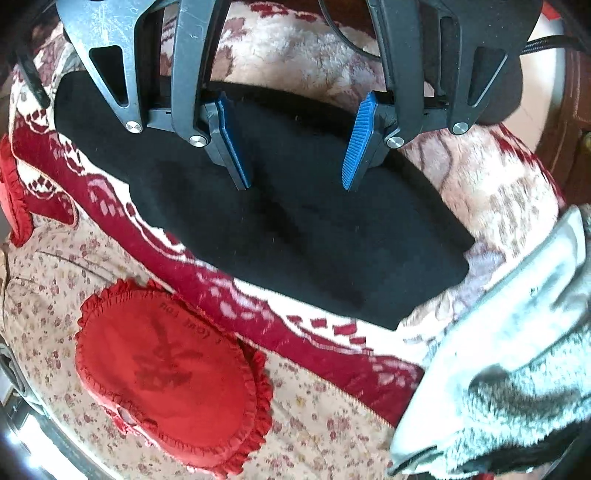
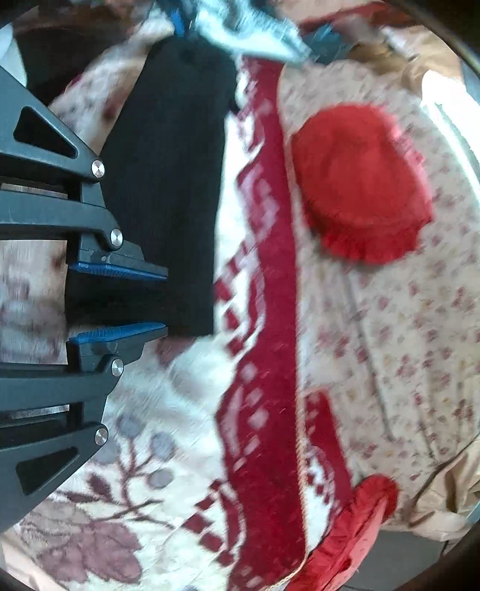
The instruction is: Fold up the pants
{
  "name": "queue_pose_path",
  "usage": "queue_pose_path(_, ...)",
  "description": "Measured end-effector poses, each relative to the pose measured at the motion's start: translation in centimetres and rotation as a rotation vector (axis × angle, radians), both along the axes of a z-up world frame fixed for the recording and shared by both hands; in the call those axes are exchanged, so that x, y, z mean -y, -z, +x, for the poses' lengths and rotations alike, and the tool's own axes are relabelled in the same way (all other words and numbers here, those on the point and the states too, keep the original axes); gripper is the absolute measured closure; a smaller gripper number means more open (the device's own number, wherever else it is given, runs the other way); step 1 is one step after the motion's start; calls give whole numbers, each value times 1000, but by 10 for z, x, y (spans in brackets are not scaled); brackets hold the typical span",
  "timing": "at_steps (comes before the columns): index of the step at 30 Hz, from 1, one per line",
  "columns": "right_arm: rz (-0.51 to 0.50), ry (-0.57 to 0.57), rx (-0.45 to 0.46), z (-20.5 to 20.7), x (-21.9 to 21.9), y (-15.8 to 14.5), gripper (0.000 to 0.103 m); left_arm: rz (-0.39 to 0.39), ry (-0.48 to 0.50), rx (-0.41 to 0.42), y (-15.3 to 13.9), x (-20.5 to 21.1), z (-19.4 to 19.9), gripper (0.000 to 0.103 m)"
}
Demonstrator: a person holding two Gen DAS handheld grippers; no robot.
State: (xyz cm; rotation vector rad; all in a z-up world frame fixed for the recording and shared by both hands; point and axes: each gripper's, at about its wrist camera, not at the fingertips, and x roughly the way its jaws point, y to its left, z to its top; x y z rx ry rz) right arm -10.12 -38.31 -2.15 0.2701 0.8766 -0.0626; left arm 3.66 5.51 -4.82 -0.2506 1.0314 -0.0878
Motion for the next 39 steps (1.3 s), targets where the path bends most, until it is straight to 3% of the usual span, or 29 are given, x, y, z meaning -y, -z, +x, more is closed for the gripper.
queue_pose_path(6,126,-200,15,32,-64,1,80,43,-13,6,4,7,19,52)
queue_pose_path(15,131,-373,-33,76,-147,31,80,135,15,-28,27,21,42,52)
queue_pose_path(20,89,-368,-58,93,-154,48,80,166,30,-22,31,25,54,52)
queue_pose_path(27,81,-365,-49,101,-149,40,80,197,28,-13,30,32,57,51)
queue_pose_path(34,39,-349,-19,64,-135,20,79,156,33,-26,19,27,40,51)
queue_pose_path(39,12,-306,-48,37,-116,29,77,159,35,-27,20,28,14,51)
